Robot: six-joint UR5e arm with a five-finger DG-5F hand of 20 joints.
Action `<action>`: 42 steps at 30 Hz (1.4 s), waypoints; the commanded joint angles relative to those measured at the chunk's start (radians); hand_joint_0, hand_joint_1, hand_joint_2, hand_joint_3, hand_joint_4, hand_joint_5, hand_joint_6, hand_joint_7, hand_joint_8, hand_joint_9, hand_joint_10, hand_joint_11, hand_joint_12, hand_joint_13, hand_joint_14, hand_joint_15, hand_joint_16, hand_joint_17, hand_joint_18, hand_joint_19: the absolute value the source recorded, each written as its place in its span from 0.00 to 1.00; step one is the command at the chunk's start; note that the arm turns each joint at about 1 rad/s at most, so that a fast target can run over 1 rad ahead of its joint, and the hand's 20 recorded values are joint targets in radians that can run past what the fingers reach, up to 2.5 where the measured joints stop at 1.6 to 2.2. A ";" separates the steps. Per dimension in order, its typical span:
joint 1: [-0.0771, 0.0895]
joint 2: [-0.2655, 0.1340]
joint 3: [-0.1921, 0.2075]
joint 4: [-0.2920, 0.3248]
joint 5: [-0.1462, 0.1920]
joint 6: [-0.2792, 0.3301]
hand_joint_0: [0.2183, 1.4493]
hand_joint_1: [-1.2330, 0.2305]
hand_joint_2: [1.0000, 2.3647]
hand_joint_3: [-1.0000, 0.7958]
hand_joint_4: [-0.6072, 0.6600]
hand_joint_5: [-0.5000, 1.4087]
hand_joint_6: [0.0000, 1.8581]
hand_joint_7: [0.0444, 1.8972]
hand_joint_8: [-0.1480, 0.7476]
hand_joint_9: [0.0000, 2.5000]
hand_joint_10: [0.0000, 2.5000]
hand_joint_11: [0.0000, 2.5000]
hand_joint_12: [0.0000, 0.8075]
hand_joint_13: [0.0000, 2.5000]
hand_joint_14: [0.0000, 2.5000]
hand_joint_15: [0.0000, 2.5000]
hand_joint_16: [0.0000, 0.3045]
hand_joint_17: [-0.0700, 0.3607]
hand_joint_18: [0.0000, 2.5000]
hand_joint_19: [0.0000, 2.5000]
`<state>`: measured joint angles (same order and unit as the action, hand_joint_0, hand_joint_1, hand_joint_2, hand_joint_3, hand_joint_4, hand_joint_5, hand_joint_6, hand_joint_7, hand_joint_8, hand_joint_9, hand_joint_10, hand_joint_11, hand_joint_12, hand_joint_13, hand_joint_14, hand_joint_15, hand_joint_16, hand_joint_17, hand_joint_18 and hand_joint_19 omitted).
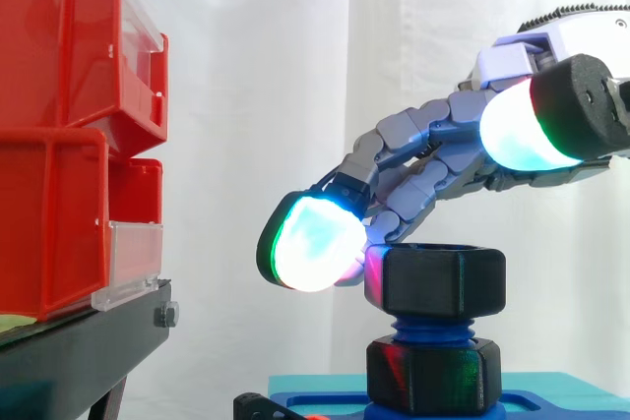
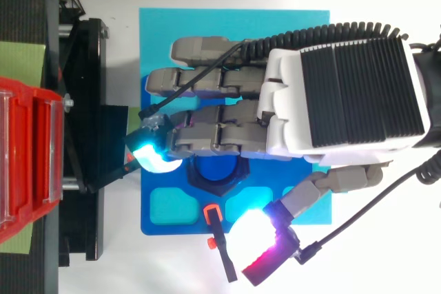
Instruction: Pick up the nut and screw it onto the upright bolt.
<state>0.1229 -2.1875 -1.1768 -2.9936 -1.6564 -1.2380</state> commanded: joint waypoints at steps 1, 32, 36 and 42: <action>-0.002 0.000 0.000 0.002 -0.003 0.000 0.19 0.67 0.00 0.28 0.67 0.18 0.27 0.42 0.46 0.14 0.00 0.00 0.43 0.09 0.00 0.00 0.15 0.40 0.00 0.00; -0.019 0.000 0.006 -0.004 -0.002 0.000 0.21 0.67 0.00 0.28 0.75 0.23 0.27 0.62 0.51 0.23 0.00 0.00 0.38 0.15 0.00 0.00 0.11 0.33 0.02 0.00; -0.023 0.000 0.006 -0.011 -0.002 0.000 0.22 0.67 0.00 0.28 0.76 0.24 0.27 0.64 0.51 0.24 0.00 0.00 0.38 0.15 0.00 0.00 0.10 0.33 0.03 0.00; -0.028 0.000 0.008 -0.016 -0.003 -0.001 0.22 0.65 0.00 0.28 0.76 0.25 0.28 0.66 0.51 0.26 0.00 0.00 0.37 0.16 0.00 0.00 0.10 0.32 0.03 0.00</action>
<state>0.0974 -2.1874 -1.1692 -3.0082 -1.6590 -1.2390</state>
